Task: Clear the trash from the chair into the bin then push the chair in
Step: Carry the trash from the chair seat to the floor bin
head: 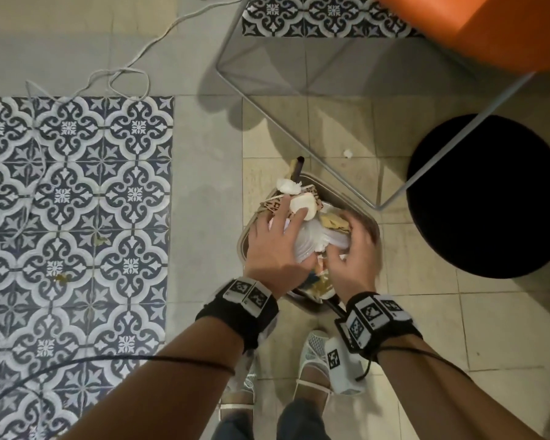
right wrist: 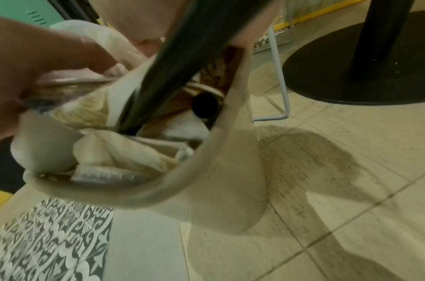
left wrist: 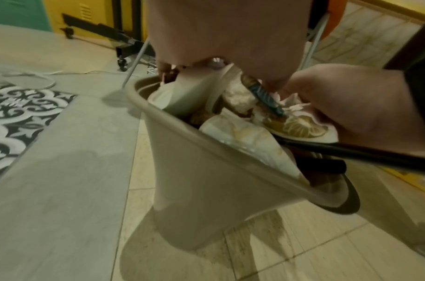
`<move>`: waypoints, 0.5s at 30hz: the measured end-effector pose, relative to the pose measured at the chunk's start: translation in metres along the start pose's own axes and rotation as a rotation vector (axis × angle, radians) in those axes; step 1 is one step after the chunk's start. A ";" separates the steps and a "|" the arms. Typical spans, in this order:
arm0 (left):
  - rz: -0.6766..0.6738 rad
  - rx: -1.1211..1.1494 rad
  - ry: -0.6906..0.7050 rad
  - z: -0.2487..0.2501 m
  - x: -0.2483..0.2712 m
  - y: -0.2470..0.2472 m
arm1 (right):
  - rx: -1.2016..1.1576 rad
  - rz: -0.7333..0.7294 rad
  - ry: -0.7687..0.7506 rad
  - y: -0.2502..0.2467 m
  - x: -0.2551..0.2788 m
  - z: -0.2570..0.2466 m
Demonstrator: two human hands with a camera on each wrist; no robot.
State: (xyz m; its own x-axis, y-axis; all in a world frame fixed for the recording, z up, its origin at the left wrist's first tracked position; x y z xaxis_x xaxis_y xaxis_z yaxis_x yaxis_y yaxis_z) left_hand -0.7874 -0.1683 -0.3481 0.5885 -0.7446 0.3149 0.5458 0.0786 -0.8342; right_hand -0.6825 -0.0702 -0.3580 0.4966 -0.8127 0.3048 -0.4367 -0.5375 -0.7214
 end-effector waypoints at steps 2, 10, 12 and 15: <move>-0.030 0.065 0.049 -0.003 -0.002 0.004 | -0.030 0.050 0.058 0.002 -0.002 0.001; -0.104 -0.012 0.114 -0.004 -0.009 -0.007 | -0.188 0.012 0.165 0.000 -0.013 -0.003; -0.024 0.002 0.144 -0.003 -0.006 -0.012 | -0.299 0.054 0.144 -0.008 -0.007 -0.006; 0.049 0.064 0.165 -0.006 -0.002 -0.013 | -0.426 0.064 0.140 -0.016 -0.001 -0.004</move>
State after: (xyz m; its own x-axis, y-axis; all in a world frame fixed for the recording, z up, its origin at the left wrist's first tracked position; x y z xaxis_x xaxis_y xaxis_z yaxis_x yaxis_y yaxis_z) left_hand -0.7991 -0.1719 -0.3407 0.5124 -0.8370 0.1921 0.5589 0.1551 -0.8146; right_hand -0.6792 -0.0621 -0.3443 0.3653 -0.8541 0.3703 -0.7473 -0.5063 -0.4304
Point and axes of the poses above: each hand's wrist, its own x-axis away from the middle knuckle, its own y-axis out of the palm, z = x × y, the point moved 3 cm from there along -x, towards the middle knuckle, and after that the axes turned 3 degrees about x, right-handed, at the moved point
